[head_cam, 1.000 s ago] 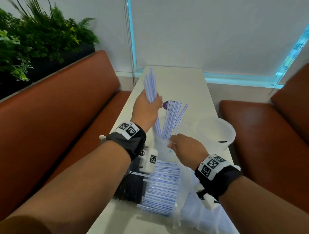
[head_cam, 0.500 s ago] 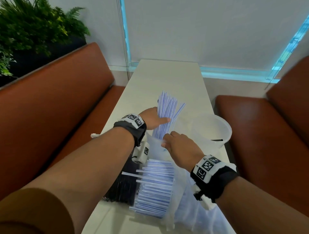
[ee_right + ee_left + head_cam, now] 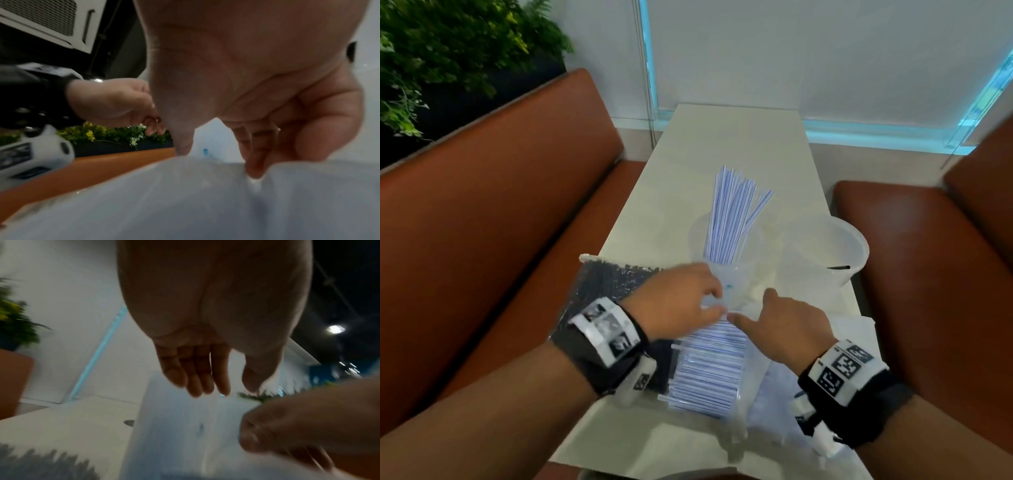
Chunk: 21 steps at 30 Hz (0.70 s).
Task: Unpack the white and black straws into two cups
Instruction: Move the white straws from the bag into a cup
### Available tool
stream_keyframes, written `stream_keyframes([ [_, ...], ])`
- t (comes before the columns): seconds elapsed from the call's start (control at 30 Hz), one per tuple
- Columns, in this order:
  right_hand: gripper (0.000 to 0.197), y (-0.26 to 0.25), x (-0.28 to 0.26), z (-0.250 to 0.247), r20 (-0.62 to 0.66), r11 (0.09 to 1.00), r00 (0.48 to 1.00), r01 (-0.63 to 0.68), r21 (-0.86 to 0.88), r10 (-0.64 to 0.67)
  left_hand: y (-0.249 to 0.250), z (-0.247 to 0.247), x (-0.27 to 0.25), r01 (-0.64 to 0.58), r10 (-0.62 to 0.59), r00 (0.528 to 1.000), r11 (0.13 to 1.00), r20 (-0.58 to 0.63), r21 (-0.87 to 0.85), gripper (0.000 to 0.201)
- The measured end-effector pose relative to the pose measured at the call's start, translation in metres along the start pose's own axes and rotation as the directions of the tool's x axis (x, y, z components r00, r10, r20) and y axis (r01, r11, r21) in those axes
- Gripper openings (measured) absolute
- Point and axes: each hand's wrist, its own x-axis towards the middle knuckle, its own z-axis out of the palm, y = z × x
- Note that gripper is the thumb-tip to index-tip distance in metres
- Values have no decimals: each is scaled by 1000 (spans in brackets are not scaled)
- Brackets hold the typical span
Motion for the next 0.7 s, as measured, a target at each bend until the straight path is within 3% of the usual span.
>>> stream_keyframes([
  [0.07, 50, 1, 3, 3, 75, 999, 997, -17, 31, 14, 14, 23, -1, -79, 36, 973, 981, 230, 177, 53],
  [0.13, 28, 1, 5, 1, 76, 992, 997, 2, 125, -11, 24, 41, 3, -114, 38, 951, 966, 306, 233, 54],
  [0.23, 17, 6, 8, -4, 67, 970, 997, 19, 242, -36, 34, 57, 9, -110, 7, 934, 957, 357, 269, 57],
  [0.47, 32, 7, 2, -8, -3, 984, 999, 51, 169, -52, 49, 64, 19, -108, -6, 932, 950, 362, 293, 36],
  [0.7, 32, 9, 4, -14, -31, 973, 996, 92, 210, -87, 41, 45, 12, -112, -36, 953, 878, 300, 464, 30],
])
